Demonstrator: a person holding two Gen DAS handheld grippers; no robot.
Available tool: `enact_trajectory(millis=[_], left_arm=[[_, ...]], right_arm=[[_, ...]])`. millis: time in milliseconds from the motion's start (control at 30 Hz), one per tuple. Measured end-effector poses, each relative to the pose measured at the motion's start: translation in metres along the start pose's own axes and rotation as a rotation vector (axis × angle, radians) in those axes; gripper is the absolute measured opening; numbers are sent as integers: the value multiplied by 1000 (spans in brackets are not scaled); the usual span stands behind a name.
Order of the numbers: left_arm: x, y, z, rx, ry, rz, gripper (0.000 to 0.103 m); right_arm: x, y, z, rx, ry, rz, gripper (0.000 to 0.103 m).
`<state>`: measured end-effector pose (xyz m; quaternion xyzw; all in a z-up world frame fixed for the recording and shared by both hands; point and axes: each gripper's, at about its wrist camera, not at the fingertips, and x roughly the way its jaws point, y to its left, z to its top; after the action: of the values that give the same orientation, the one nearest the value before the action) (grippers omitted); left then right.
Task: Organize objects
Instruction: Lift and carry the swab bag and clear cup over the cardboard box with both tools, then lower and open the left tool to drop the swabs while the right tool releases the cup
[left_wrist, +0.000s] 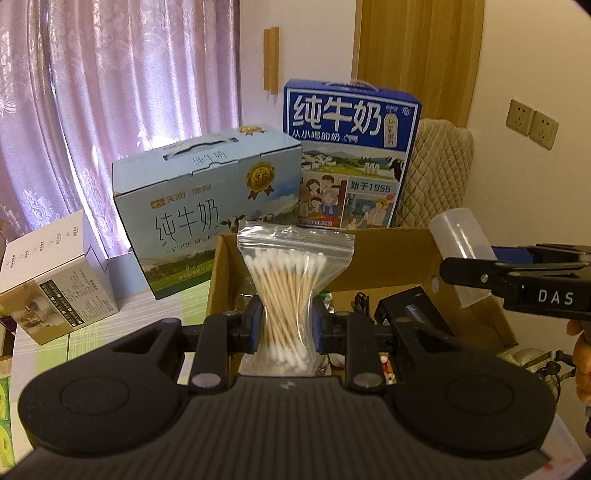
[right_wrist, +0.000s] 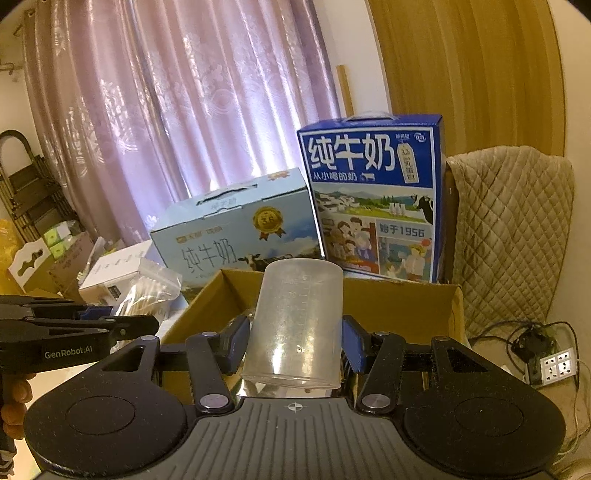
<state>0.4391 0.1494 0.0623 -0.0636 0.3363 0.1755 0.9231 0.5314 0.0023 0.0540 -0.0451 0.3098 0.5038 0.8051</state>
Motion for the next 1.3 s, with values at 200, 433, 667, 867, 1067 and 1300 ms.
enact_trajectory(millis=[200,433,667,867,1067,1300], left_arm=[[24,4,-1,-5,54,2,22],[47,6,-8,-5,104,7,22],[64,8,-14,-4,138,11,22],[74,9,-20,1,167,17,22],[82,9,-26,1,190,14,22],[86,9,-27,0,207,10,45]], right_arm=[[17,-12,-4,18,27,-21,50],[32,-23,-14,38,69,-42,50],[42,-30,-20,49,96,-55,50],[48,-34,-24,60,113,-60,50],[52,-35,-26,65,125,-62,50],[55,-37,-27,71,129,-65,50]])
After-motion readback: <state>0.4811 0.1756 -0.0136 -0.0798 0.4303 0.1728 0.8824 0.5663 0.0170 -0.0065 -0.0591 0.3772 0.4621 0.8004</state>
